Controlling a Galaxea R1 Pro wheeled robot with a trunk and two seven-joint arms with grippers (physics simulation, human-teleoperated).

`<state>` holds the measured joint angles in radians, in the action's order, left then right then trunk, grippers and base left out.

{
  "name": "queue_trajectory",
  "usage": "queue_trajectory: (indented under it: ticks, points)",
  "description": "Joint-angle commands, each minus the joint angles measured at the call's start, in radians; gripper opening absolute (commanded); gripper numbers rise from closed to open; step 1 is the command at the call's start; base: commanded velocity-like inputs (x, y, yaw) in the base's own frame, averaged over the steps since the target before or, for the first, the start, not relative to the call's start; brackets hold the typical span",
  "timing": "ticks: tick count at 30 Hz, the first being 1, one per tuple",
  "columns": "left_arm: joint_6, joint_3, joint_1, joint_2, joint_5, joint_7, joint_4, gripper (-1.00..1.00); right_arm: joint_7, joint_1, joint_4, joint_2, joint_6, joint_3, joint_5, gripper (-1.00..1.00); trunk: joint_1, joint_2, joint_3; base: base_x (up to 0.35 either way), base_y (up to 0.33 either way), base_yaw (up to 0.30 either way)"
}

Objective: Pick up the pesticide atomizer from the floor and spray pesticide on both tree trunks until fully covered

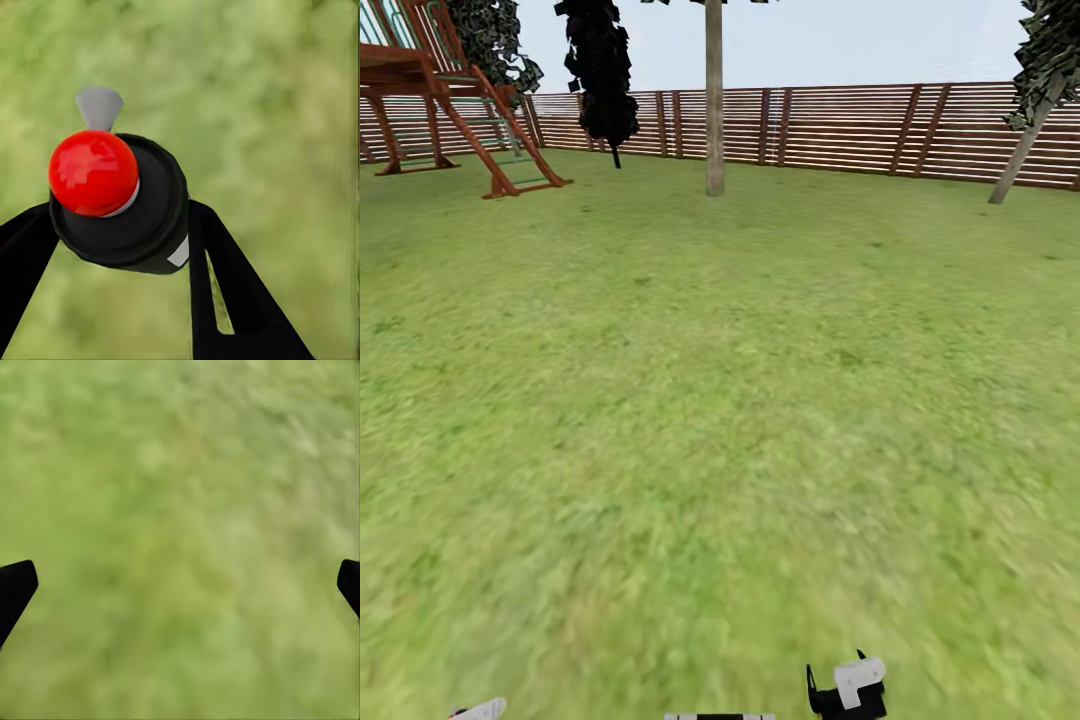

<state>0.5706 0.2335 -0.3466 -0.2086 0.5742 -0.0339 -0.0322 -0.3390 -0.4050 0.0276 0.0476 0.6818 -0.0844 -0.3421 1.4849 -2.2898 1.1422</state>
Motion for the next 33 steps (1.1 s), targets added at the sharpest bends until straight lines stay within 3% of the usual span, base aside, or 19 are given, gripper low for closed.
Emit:
queue_trajectory:
  ticks: [1, 33]
  points:
    - [0.000, 0.000, 0.000, 0.000, 0.000, 0.000, 0.000, -1.00, 0.000, 0.000, 0.000, 0.000, 0.000, 0.000, 0.000, 1.00, 0.000, 0.000, 0.000, 0.344, 0.000, 0.000]
    - [0.000, 0.000, 0.000, 0.000, 0.001, 0.000, 0.000, -1.00, 0.000, 0.000, 0.000, 0.000, 0.000, 0.000, 0.000, 1.00, 0.000, 0.000, 0.000, 0.344, 0.000, 0.000]
